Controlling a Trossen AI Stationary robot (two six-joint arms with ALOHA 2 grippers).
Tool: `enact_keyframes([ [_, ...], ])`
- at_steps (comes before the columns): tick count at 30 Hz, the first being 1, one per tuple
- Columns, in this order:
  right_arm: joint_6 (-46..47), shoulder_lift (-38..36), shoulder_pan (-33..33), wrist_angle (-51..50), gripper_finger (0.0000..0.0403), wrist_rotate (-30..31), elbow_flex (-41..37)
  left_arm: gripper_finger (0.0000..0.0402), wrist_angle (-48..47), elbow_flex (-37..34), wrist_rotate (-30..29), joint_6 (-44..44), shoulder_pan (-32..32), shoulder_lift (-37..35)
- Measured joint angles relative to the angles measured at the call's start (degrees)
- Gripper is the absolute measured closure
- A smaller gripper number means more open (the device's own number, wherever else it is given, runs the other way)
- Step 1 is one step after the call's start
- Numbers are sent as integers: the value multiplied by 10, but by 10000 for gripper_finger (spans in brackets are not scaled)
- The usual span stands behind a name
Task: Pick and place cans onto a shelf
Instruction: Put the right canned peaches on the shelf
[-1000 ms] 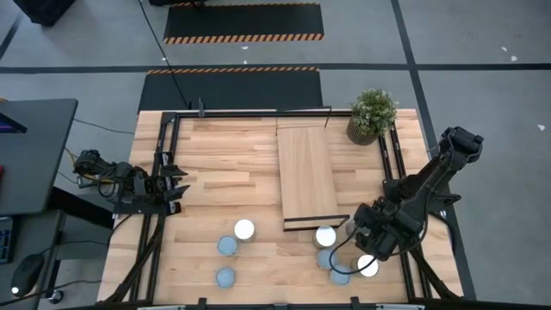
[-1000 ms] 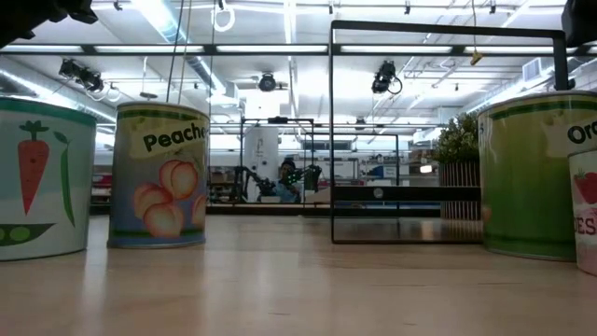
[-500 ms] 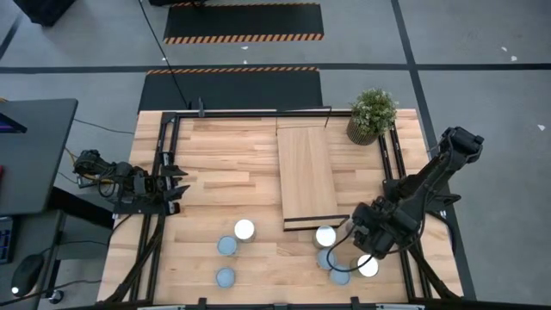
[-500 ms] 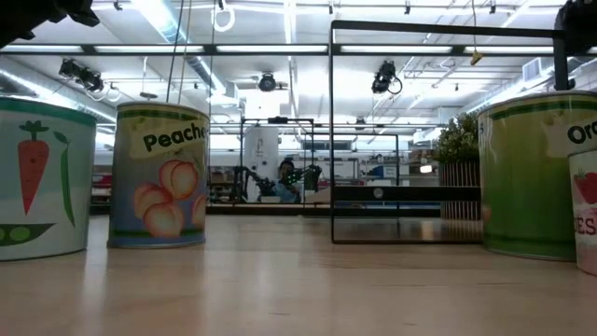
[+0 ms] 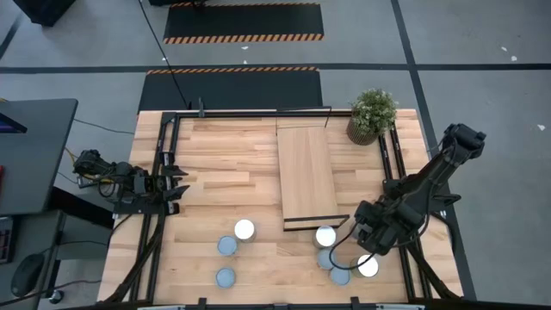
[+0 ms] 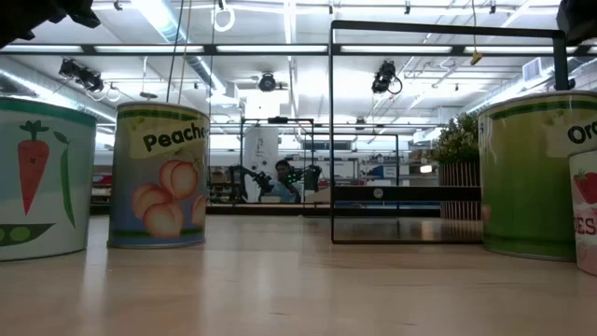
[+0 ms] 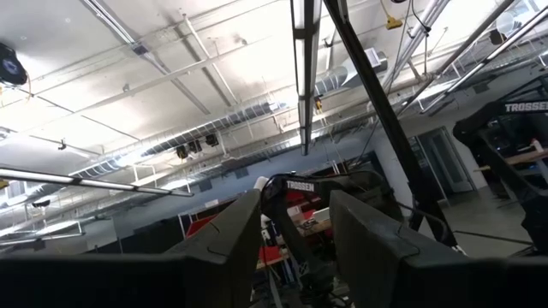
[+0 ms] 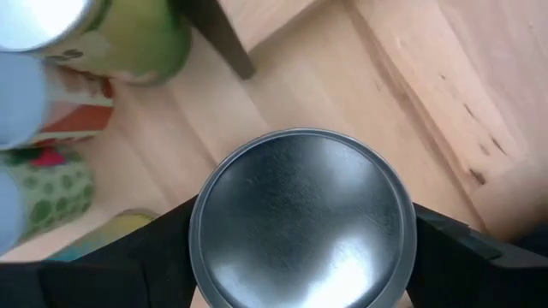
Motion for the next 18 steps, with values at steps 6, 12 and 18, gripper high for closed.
enact_keyframes([
  [6,-33,-20,-10,-66,78,-5,34,253,0,0,0,-75,0,0],
  [12,-159,-25,-70,-185,78,17,102,253,-16,0,0,-178,0,0],
  [18,-357,-49,-188,-204,78,37,138,253,-57,0,0,-281,0,0],
])
